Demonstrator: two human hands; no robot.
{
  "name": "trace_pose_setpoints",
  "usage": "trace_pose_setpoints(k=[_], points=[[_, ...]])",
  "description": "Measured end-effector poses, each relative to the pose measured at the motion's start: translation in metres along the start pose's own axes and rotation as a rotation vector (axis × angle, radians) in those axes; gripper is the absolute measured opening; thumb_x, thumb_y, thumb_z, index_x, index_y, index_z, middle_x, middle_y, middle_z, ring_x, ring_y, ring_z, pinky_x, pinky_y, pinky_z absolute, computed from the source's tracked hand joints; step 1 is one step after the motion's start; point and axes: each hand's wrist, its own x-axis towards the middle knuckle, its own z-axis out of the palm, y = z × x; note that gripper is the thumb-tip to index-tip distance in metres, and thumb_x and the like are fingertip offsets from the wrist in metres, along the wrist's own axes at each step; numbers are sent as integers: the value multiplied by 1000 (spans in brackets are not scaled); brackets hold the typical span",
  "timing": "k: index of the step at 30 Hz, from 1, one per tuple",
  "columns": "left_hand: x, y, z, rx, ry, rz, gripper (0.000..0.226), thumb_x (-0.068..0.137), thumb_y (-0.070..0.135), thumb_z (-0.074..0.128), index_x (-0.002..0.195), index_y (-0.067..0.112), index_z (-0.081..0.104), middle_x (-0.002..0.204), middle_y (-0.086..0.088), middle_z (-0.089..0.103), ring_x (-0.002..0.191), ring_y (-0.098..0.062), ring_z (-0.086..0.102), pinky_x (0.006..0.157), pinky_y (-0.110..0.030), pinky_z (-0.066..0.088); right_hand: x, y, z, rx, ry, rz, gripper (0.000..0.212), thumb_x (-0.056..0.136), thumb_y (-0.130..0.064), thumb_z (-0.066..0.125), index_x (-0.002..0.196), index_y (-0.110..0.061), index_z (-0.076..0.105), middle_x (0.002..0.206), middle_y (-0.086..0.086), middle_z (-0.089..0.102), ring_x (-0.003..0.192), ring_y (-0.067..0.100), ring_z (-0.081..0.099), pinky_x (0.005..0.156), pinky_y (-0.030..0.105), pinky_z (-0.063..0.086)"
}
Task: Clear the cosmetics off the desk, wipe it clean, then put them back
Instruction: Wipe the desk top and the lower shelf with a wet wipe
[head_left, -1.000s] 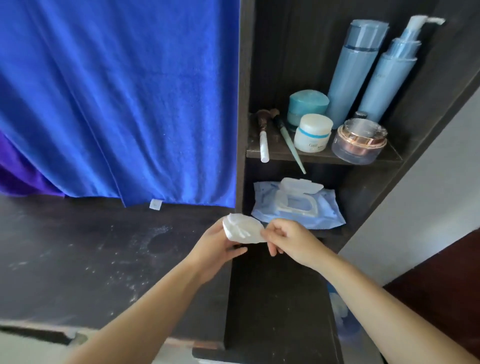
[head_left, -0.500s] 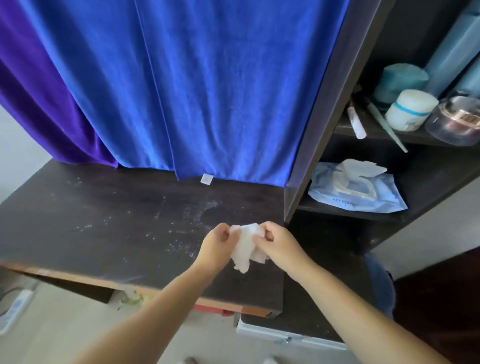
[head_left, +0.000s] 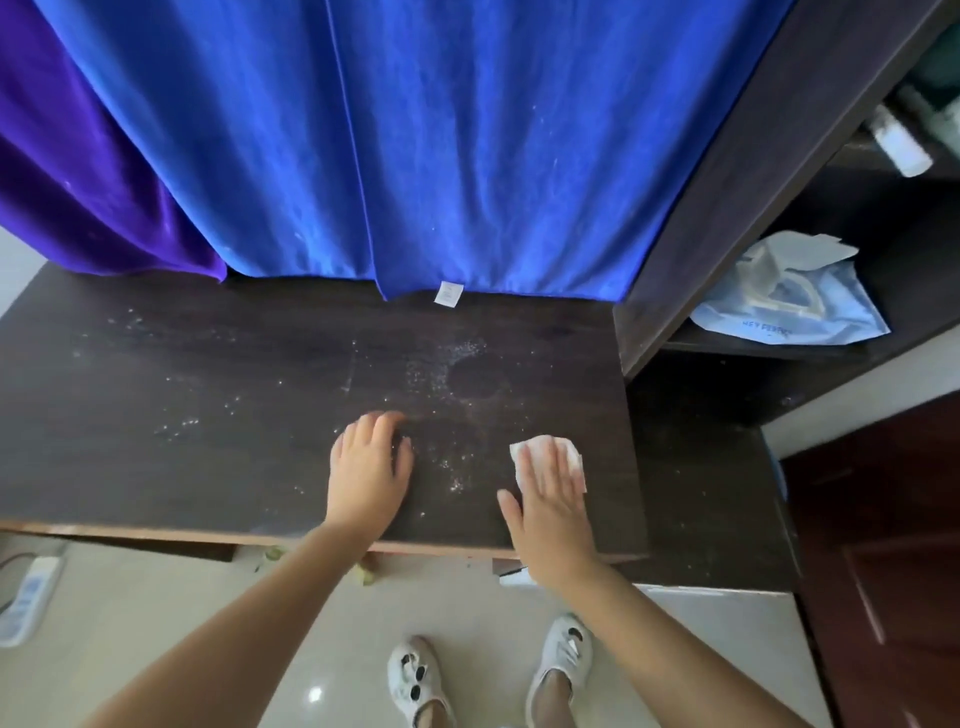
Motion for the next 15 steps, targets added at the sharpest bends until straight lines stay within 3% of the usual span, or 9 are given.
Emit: trace_pose_setpoints(k=[2, 6, 9, 11, 15], points=[[0, -37, -6, 95, 26, -22, 45, 86, 32, 32, 112, 5, 57, 116, -15, 59, 108, -36, 52, 101, -51, 33, 9, -34, 21, -29, 26, 48, 60, 88, -47, 29, 135, -10, 41, 143, 21, 38, 136, 41, 26, 111, 48, 13], [-4, -81, -7, 184, 28, -98, 52, 86, 34, 26, 118, 3, 55, 129, -17, 52, 122, -34, 44, 106, -52, 22, 5, -92, 46, -80, 6, -341, 59, 96, -50, 21, 138, -12, 38, 145, 21, 38, 139, 33, 17, 112, 45, 12], [-5, -85, -5, 196, 21, -93, 54, 87, 34, 24, 121, 4, 53, 133, -15, 49, 127, -33, 40, 109, -50, 18, 1, -61, 37, -143, 3, -499, 53, 97, -46, 25, 142, -18, 34, 150, 12, 33, 142, 27, 17, 115, 41, 10], [-4, -84, -5, 196, 32, -92, 53, 87, 33, 24, 122, 5, 53, 134, -14, 49, 128, -32, 38, 110, -49, 17, -3, -15, 25, -153, 33, -375, 53, 98, -43, 19, 143, -19, 31, 152, 10, 30, 142, 30, 17, 116, 44, 13], [-6, -85, -6, 190, 50, -88, 46, 88, 27, 32, 122, 5, 54, 134, -14, 50, 130, -29, 37, 111, -50, 18, -7, 51, 10, -158, 146, 207, 55, 97, -36, 12, 137, -9, 38, 142, 19, 37, 133, 43, 28, 113, 52, 19]])
